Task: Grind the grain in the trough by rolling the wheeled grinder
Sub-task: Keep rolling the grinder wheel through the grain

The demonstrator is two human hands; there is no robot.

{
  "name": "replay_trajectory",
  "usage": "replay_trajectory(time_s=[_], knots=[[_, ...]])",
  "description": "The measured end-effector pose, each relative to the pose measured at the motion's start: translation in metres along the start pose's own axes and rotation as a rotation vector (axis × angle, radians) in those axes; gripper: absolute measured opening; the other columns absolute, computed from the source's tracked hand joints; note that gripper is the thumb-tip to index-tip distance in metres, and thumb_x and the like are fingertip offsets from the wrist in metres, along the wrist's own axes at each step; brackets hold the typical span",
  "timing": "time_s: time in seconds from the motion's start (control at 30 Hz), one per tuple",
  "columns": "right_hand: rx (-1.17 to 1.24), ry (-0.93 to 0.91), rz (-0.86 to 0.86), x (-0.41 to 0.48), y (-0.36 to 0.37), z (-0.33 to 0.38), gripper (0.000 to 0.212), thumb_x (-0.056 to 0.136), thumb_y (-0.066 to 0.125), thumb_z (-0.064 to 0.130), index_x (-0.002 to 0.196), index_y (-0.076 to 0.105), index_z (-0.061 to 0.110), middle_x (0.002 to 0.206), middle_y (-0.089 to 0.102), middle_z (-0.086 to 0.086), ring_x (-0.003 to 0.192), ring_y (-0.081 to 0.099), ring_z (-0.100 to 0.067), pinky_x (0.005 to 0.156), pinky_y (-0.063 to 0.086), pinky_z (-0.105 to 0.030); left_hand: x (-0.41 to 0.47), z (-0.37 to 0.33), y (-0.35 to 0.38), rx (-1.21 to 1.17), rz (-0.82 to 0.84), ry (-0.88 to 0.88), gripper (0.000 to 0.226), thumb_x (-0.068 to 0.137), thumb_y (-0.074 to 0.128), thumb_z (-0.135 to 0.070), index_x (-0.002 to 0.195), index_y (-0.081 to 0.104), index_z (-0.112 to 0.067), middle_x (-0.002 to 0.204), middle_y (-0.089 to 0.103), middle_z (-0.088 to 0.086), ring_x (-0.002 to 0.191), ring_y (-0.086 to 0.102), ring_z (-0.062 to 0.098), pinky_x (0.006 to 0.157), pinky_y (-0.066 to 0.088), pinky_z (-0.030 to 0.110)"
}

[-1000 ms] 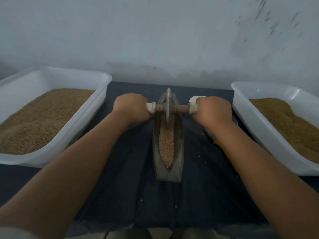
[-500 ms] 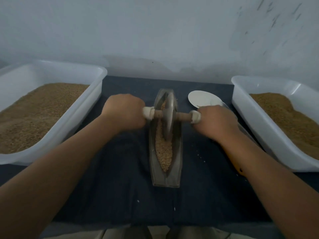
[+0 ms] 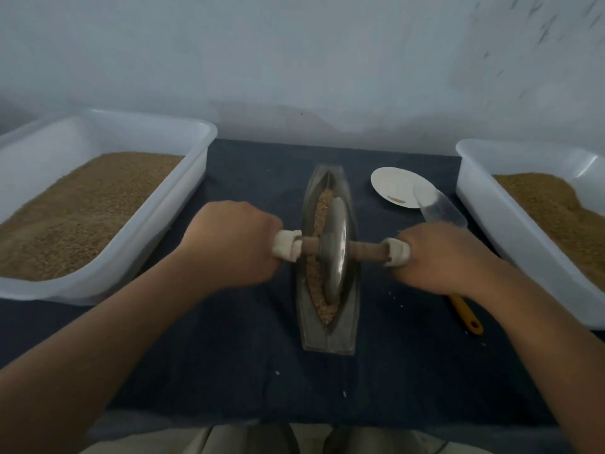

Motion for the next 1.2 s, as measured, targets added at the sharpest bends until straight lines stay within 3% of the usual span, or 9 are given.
replay_trajectory(time_s=[0.17,0.27,0.37,0.5,0.57,0.63,0.83,1.0,1.2], knots=[[-0.082,0.153,-0.415,0.044,-0.023,-0.004,0.045,0.085,0.031,0.059,0.074,0.054,0.022,0.065,0.054,0.004,0.065,0.056,-0.026,0.059,0.044,-0.032,0.063,0.018,0.02,-0.053,0.114,-0.211,0.029,0.082,0.055,-0.053,0.07,0.059,-0.027,0.068,0.059,-0.008,0.064,0.059,0.019,0.059,0.045,0.03],[-0.066,0.161,-0.312,0.074,-0.033,-0.002,0.034,0.081,0.033,0.045,0.076,0.053,0.018,0.066,0.058,0.0,0.063,0.062,-0.027,0.058,0.049,-0.034,0.088,0.024,0.022,-0.088,0.114,-0.265,0.028,0.085,0.057,-0.049,0.071,0.061,-0.025,0.073,0.063,-0.006,0.07,0.063,0.023,0.065,0.049,0.034],[-0.038,0.114,-0.189,0.068,-0.03,-0.001,0.029,0.084,0.051,0.044,0.094,0.067,0.022,0.086,0.069,-0.001,0.084,0.069,-0.028,0.074,0.059,-0.041,0.071,0.018,0.02,-0.074,0.12,-0.215,0.027,0.085,0.056,-0.049,0.07,0.058,-0.027,0.07,0.059,-0.008,0.064,0.057,0.018,0.06,0.044,0.032],[0.028,-0.016,0.048,0.012,-0.01,0.003,0.043,0.066,0.035,0.065,0.073,0.065,0.035,0.065,0.065,0.011,0.063,0.062,-0.007,0.054,0.044,-0.033,0.01,0.005,0.008,-0.014,0.042,-0.081,0.032,0.085,0.057,-0.055,0.065,0.046,-0.032,0.058,0.049,-0.011,0.051,0.047,0.01,0.05,0.034,0.027],[0.064,-0.029,0.129,0.0,-0.004,0.005,0.039,0.059,0.038,0.068,0.08,0.063,0.047,0.071,0.065,0.025,0.058,0.06,-0.004,0.051,0.042,-0.031,-0.003,0.003,0.002,-0.012,-0.034,-0.041,0.036,0.083,0.058,-0.058,0.061,0.042,-0.034,0.052,0.044,-0.013,0.046,0.043,0.008,0.047,0.032,0.024],[0.04,0.017,0.093,0.009,-0.001,0.001,0.041,0.065,0.04,0.065,0.072,0.063,0.032,0.064,0.064,0.009,0.06,0.06,-0.007,0.051,0.04,-0.031,0.007,0.004,0.004,0.005,-0.023,-0.051,0.036,0.083,0.056,-0.059,0.062,0.045,-0.033,0.053,0.046,-0.012,0.046,0.044,0.009,0.047,0.032,0.024],[-0.068,0.165,-0.36,0.06,-0.029,-0.002,0.039,0.08,0.028,0.047,0.081,0.05,0.015,0.068,0.058,0.001,0.065,0.059,-0.027,0.059,0.047,-0.033,0.091,0.023,0.017,-0.02,0.088,-0.193,0.026,0.077,0.06,-0.052,0.068,0.054,-0.028,0.068,0.053,-0.009,0.065,0.056,0.023,0.062,0.042,0.032],[-0.049,0.114,-0.197,0.047,-0.026,0.0,0.026,0.082,0.046,0.044,0.074,0.054,0.02,0.07,0.059,0.003,0.069,0.059,-0.023,0.06,0.048,-0.033,0.06,0.014,0.015,-0.033,0.077,-0.171,0.027,0.082,0.058,-0.053,0.07,0.054,-0.03,0.066,0.056,-0.009,0.058,0.051,0.013,0.054,0.035,0.028],[-0.098,-0.042,-0.054,0.006,-0.02,0.01,0.032,0.079,0.053,0.052,0.06,0.058,0.027,0.054,0.058,0.009,0.053,0.057,-0.008,0.048,0.046,-0.032,-0.019,0.005,0.01,-0.08,-0.013,-0.13,0.034,0.074,0.059,-0.06,0.063,0.04,-0.035,0.055,0.044,-0.014,0.047,0.041,0.006,0.047,0.028,0.024]])
Point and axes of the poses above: each hand's wrist, its own x-axis towards the middle knuckle, its own y-axis out of the palm, z = x × y, the point moved 7 cm from there along x, towards the middle knuckle
